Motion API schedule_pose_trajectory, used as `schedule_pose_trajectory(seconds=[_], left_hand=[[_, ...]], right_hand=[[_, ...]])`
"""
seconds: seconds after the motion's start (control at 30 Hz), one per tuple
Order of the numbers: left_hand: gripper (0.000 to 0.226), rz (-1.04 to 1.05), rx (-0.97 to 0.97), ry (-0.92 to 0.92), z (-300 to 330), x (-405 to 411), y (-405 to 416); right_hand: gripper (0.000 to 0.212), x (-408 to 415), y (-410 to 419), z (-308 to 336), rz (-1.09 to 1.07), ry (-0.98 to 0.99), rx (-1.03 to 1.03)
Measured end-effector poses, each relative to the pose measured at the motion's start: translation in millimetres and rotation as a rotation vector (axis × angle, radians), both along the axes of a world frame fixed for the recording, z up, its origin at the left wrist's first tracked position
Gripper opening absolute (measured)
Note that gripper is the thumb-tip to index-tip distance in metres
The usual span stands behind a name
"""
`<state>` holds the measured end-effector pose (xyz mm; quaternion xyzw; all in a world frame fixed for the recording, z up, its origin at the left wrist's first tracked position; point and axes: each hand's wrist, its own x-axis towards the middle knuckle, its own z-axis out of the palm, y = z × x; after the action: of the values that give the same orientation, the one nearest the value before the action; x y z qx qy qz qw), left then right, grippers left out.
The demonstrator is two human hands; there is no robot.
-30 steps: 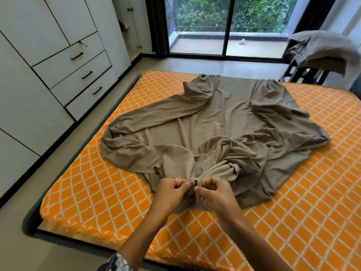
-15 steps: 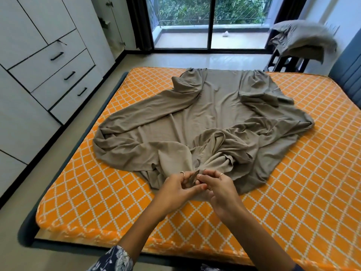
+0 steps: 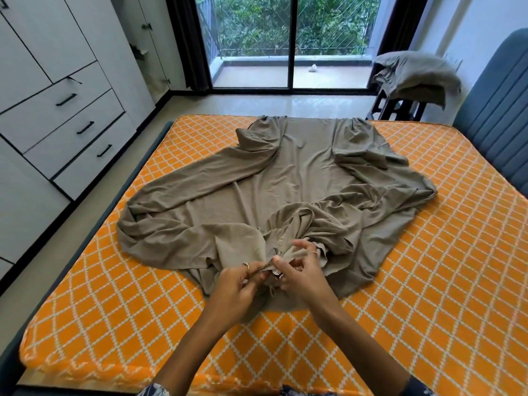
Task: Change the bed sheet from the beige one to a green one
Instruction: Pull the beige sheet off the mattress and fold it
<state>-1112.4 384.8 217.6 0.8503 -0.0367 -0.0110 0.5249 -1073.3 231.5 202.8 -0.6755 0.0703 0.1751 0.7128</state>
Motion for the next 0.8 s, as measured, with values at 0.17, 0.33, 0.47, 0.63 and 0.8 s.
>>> schedule_pose_trajectory(seconds=[0.17,0.33,0.47,0.63,0.8], left_hand=[[0.026,-0.001,0.038,-0.038,12,-5,12],[0.026,0.070,-0.080,0.049,8,-20,36],[0.025,0.112,-0.068,0.081,9,-26,47],[0.031,0.176,-0.113,0.096,11,-26,50],[0.034,0.172,-0.107,0.111,14,-26,52]], right_hand=[[0.020,21,-21,-44,0.178,-0.454,-0.593],[0.034,43,-37,-76,0.443,-0.498,-0.739],[0.049,65,-40,-95,0.599,-0.455,-0.883],[0.058,81,-36,-117,0.642,-0.462,-1.010],[0.036,87,-37,-131,0.454,-0.563,-1.051]])
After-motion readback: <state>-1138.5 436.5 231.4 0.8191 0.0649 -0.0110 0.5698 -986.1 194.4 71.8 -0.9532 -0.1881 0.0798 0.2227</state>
